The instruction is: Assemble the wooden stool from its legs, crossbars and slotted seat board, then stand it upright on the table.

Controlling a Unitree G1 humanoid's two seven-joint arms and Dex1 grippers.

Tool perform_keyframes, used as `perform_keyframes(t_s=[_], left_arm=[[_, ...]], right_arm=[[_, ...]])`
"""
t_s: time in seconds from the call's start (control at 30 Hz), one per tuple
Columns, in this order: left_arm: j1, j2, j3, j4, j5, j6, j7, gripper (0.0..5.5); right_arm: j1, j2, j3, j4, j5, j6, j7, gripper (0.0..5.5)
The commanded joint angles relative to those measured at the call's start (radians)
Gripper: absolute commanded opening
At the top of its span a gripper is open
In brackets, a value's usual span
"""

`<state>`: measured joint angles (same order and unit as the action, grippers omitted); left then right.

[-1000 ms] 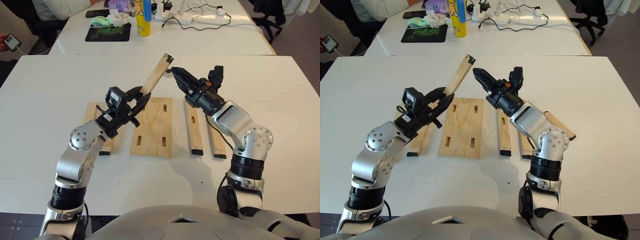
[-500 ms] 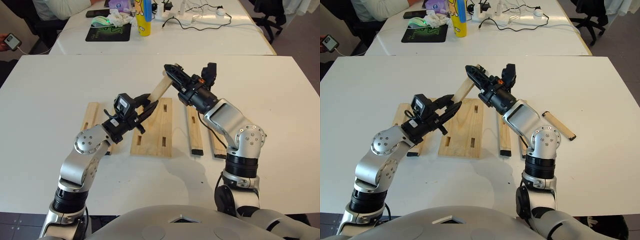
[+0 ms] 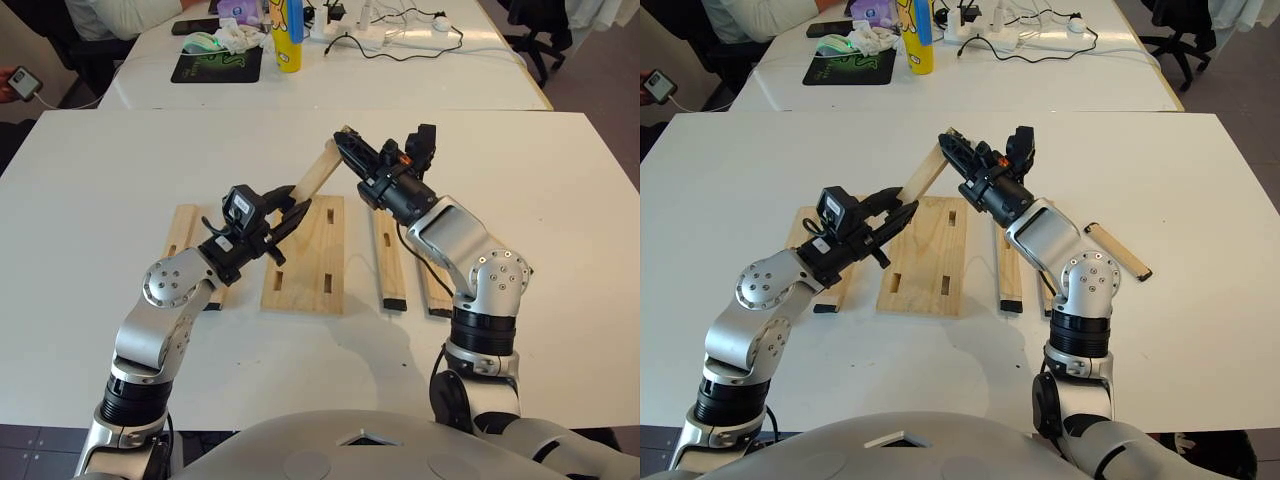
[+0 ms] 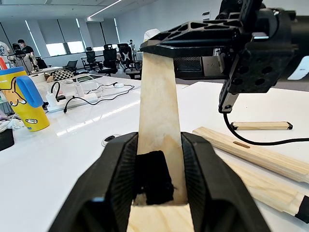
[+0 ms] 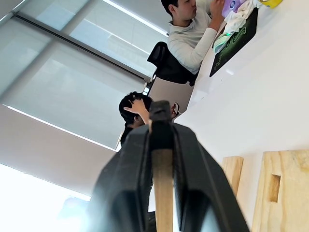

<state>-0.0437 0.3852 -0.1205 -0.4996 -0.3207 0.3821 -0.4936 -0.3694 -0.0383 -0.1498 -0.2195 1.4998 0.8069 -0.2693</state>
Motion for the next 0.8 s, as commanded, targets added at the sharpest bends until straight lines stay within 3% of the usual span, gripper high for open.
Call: perform_keyframes(t_s=[0.03, 0.27, 0.3, 0.47, 0.53, 0.7, 0.8], left_arm=[[0.005, 0.008, -0.006, 0.0, 0.018, -0.002, -0.004, 1.32], [-0.004, 0.003, 0.008, 0.014, 0.03, 0.003, 0.015, 1.32], [-0.007, -0.003, 0.017, 0.021, 0.031, 0.001, 0.026, 1.68], [-0.005, 0.009, 0.017, 0.02, 0.019, 0.015, 0.009, 2.4], [-0.002, 0.009, 0.021, 0.021, 0.017, 0.02, 0.011, 2.43], [-0.006, -0.013, 0.092, 0.038, -0.019, 0.024, 0.041, 2.43], [-0.023, -0.039, 0.154, 0.068, -0.042, 0.031, 0.085, 2.25]], right_arm=[[-0.002, 0.004, -0.004, 0.002, 0.022, -0.007, -0.003, 0.43], [-0.006, 0.001, -0.01, 0.004, 0.019, -0.012, 0.003, 0.43], [-0.005, 0.0, -0.011, 0.004, 0.015, -0.014, 0.006, 0.43], [0.0, 0.003, -0.03, -0.001, -0.014, -0.057, 0.013, 0.43], [0.003, 0.008, -0.058, -0.002, -0.035, -0.103, 0.015, 0.43], [-0.003, -0.044, -0.158, 0.03, -0.271, -0.301, 0.026, 0.43], [0.03, -0.139, -0.122, 0.001, -0.472, -0.349, 0.11, 0.43]])
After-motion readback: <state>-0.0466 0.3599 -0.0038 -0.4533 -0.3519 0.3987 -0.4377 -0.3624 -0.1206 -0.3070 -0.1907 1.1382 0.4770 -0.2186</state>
